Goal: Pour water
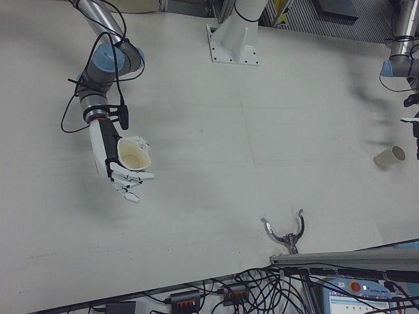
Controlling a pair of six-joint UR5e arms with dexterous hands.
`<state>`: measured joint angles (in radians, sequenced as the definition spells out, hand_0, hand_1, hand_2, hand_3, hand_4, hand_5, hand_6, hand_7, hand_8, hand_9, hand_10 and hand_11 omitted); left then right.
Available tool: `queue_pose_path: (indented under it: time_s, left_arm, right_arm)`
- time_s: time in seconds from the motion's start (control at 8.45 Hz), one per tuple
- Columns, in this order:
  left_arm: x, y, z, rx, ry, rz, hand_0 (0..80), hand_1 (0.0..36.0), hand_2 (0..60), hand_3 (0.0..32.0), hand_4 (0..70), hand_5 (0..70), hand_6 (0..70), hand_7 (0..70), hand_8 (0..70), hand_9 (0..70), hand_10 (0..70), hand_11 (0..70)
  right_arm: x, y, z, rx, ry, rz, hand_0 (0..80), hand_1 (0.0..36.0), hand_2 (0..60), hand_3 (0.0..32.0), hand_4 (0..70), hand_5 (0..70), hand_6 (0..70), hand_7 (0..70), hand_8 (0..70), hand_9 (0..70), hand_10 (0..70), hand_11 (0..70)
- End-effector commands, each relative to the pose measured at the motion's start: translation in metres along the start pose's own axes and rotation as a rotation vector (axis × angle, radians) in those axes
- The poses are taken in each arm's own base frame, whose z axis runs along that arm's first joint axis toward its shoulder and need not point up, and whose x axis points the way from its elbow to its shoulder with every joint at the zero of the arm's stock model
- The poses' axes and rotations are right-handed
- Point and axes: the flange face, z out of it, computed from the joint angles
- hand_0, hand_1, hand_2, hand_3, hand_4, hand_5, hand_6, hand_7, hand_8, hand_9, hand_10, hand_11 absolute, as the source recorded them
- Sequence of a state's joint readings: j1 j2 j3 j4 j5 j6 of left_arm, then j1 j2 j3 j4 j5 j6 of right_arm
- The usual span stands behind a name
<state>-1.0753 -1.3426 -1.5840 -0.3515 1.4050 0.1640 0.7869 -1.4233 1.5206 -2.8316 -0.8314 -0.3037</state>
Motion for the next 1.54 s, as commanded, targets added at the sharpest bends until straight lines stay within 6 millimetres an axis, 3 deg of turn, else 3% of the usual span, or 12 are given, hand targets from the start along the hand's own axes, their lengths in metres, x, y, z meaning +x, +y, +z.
queue_pose_path:
  time_s: [0.0, 0.12, 0.24, 0.36, 0.47, 0.59, 0.83, 1.3, 1.42]
  left_arm:
    - [0.002, 0.0, -0.002, 0.002, 0.003, -0.001, 80.0, 26.6, 0.0, 0.0, 6.1, 0.0, 0.1, 0.0, 0.0, 0.0, 3.8, 9.5]
    - [0.001, 0.0, -0.002, 0.002, 0.001, -0.001, 80.0, 26.5, 0.0, 0.0, 6.3, 0.0, 0.1, 0.0, 0.0, 0.0, 3.8, 9.5]
    - [0.0, 0.001, -0.001, 0.002, 0.0, 0.0, 80.0, 26.6, 0.0, 0.0, 6.1, 0.0, 0.2, 0.0, 0.0, 0.0, 3.8, 9.6]
    - [0.0, 0.0, -0.001, 0.003, -0.002, 0.0, 80.0, 26.6, 0.0, 0.0, 6.4, 0.0, 0.3, 0.0, 0.0, 0.0, 3.8, 9.7]
    - [0.0, 0.001, 0.002, 0.003, -0.001, 0.001, 80.0, 26.8, 0.0, 0.0, 6.3, 0.0, 0.2, 0.0, 0.0, 0.0, 3.9, 9.8]
    - [0.0, 0.001, 0.0, 0.006, -0.001, 0.001, 80.0, 26.9, 0.0, 0.0, 6.3, 0.0, 0.2, 0.0, 0.0, 0.0, 3.9, 9.7]
    - [0.0, 0.0, -0.001, 0.008, -0.001, 0.001, 80.0, 26.8, 0.0, 0.0, 6.3, 0.0, 0.1, 0.0, 0.0, 0.0, 4.0, 9.8]
    - [-0.001, 0.001, 0.002, 0.003, -0.002, 0.0, 80.0, 27.1, 0.0, 0.0, 6.1, 0.0, 0.0, 0.0, 0.0, 0.0, 4.1, 10.0]
    - [-0.001, 0.002, 0.003, 0.001, -0.002, 0.0, 80.0, 27.2, 0.0, 0.4, 6.1, 0.0, 0.0, 0.0, 0.0, 0.0, 4.1, 10.0]
  right_arm:
    - [0.007, -0.02, -0.037, 0.028, 0.043, 0.061, 62.2, 36.0, 60.0, 0.0, 42.3, 19.3, 51.1, 58.6, 45.2, 56.2, 11.2, 18.7]
    - [0.007, -0.03, -0.053, 0.047, 0.067, 0.047, 58.7, 36.0, 60.0, 0.0, 14.2, 18.1, 42.0, 42.8, 32.9, 39.5, 8.8, 15.7]
    - [0.001, -0.039, -0.061, 0.061, 0.073, 0.032, 57.5, 31.6, 43.4, 6.2, 0.0, 15.7, 30.4, 27.7, 21.2, 23.3, 5.2, 10.5]
    - [0.001, -0.042, -0.066, 0.068, 0.079, 0.021, 56.6, 27.1, 23.2, 17.6, 0.0, 13.6, 22.2, 18.2, 12.4, 11.2, 0.6, 3.6]
    - [0.002, -0.04, -0.064, 0.066, 0.079, 0.02, 55.0, 22.1, 3.7, 32.0, 0.0, 9.5, 8.3, 2.4, 0.8, 0.0, 0.0, 0.0]
    - [0.002, -0.037, -0.061, 0.061, 0.076, 0.029, 52.0, 19.4, 0.8, 32.0, 0.0, 6.8, 0.6, 0.0, 0.0, 0.0, 0.0, 0.0]
    - [0.009, -0.022, -0.052, 0.032, 0.068, 0.081, 45.8, 13.1, 5.4, 32.0, 0.0, 3.6, 0.0, 0.0, 0.0, 0.0, 0.0, 0.0]
    - [0.011, -0.017, -0.051, 0.026, 0.068, 0.102, 44.3, 13.5, 12.4, 32.0, 0.0, 4.0, 0.0, 0.0, 0.0, 0.0, 0.0, 0.0]
    - [0.009, -0.007, -0.047, 0.01, 0.06, 0.119, 44.5, 13.8, 13.8, 32.0, 0.0, 4.3, 0.5, 0.0, 0.0, 0.0, 0.0, 0.0]
